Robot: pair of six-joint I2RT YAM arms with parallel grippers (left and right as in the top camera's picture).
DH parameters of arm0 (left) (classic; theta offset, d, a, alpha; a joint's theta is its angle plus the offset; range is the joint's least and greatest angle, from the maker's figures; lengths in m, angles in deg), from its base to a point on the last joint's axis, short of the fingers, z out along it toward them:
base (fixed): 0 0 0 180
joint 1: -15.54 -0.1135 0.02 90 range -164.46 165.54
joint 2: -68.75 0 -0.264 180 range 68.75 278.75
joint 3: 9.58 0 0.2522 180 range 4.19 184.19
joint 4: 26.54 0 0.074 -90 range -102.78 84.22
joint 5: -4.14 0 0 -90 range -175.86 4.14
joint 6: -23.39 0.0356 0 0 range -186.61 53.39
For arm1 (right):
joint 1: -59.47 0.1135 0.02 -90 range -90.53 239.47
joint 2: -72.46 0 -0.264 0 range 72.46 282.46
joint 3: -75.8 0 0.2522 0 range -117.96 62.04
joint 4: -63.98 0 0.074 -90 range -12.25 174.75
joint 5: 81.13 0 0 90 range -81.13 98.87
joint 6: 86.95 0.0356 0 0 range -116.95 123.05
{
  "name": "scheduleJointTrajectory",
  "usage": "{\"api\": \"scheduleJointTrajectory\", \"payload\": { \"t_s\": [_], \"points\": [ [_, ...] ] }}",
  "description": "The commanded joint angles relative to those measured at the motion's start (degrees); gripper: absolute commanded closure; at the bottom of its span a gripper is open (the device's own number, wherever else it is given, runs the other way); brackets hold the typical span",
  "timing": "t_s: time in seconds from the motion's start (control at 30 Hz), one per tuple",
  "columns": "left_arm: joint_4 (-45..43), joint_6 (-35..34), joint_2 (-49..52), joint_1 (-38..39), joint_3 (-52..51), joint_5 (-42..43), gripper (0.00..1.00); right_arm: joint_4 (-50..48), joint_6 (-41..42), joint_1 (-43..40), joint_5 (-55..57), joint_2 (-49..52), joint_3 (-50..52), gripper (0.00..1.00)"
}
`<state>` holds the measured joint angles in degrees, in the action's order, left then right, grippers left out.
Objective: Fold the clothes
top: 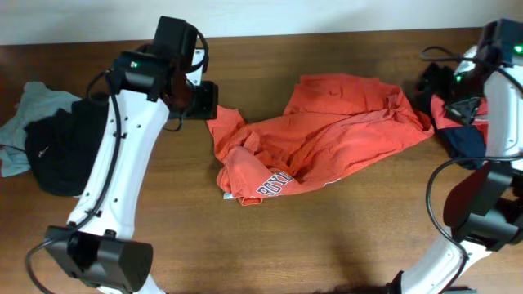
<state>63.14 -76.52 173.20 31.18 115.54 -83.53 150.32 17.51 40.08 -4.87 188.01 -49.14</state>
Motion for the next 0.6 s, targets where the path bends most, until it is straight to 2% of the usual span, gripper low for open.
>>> {"api": "scheduleJointTrajectory", "payload": {
  "t_s": [0.0,0.1,0.2,0.33,0.57],
  "points": [
    [-0.8,0.8,-1.0,1.8,-3.9,2.6,0.41,1.5,-4.8,3.0,-2.4,-0.2,-0.9,0.01],
    [-3.5,4.2,-0.8,3.0,-7.3,7.6,0.41,1.4,-4.8,3.9,-2.4,-0.2,-0.9,0.01],
    [-8.4,12.3,-0.2,4.8,-12.1,14.3,0.40,1.1,-4.8,4.1,-2.6,-0.2,-0.9,0.01],
    [-13.8,18.8,1.7,6.1,-16.7,14.5,0.35,1.7,-4.8,4.0,-2.6,-0.2,-0.9,0.01],
    [-21.1,23.8,8.6,6.1,-18.5,14.7,0.35,1.8,-4.8,4.0,-2.6,-0.2,-0.9,0.01]
  ]
}}
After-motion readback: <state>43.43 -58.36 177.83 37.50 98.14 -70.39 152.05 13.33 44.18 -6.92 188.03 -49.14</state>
